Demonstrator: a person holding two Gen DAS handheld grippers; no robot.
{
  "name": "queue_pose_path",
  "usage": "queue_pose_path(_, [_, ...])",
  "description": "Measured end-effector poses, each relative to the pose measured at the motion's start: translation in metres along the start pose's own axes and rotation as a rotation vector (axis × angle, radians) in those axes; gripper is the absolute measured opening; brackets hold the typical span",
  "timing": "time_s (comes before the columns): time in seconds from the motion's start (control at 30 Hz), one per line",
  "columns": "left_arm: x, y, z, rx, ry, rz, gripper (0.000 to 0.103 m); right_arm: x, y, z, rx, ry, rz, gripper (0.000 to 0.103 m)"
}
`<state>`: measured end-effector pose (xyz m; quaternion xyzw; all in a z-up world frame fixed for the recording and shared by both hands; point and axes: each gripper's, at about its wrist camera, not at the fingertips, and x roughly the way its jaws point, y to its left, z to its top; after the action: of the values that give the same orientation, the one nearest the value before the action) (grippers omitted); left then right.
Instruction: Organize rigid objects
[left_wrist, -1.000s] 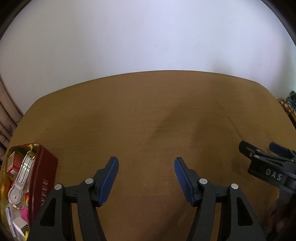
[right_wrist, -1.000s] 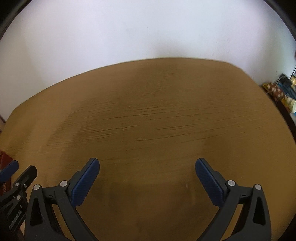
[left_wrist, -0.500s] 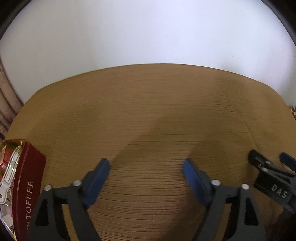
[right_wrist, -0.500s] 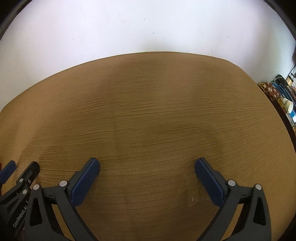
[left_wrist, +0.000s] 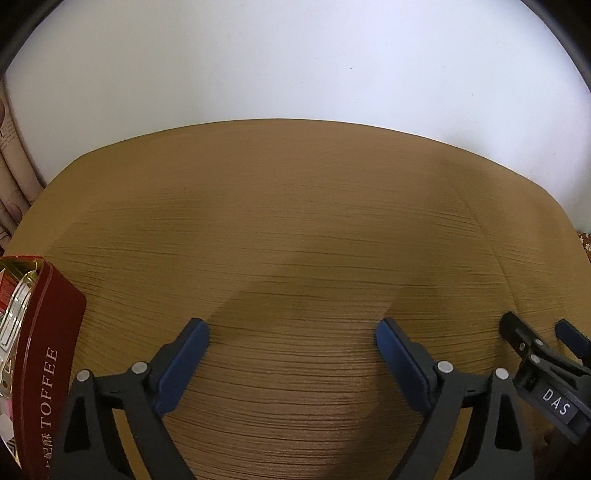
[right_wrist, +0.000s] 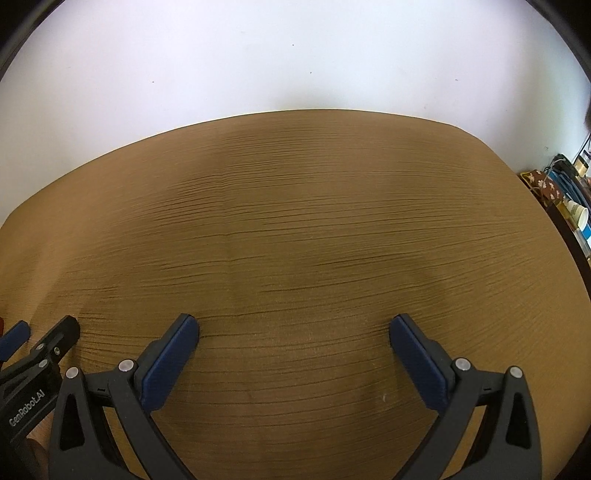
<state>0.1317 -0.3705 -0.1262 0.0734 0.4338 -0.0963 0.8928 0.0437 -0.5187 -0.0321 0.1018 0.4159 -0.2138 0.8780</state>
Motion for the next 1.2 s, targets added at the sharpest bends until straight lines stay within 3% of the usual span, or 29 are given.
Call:
queue_pose_path(0.43, [0.008,0.028,0.002,0.014,-0.003,-0.016,0.096,0.003,-0.005,0.003,0.001,0.001,0.0,0.103])
queue_pose_path(0.73, [0.009,0.055,0.008,0.063,0.012,-0.062,0.103,0.004,-0.005,0.005,-0.001,0.002,0.0,0.103])
queue_pose_path(1.2, [0.014,0.051,0.007,0.064,0.009,-0.06,0.103,0.004,-0.007,0.006,0.0,0.002,0.0,0.103])
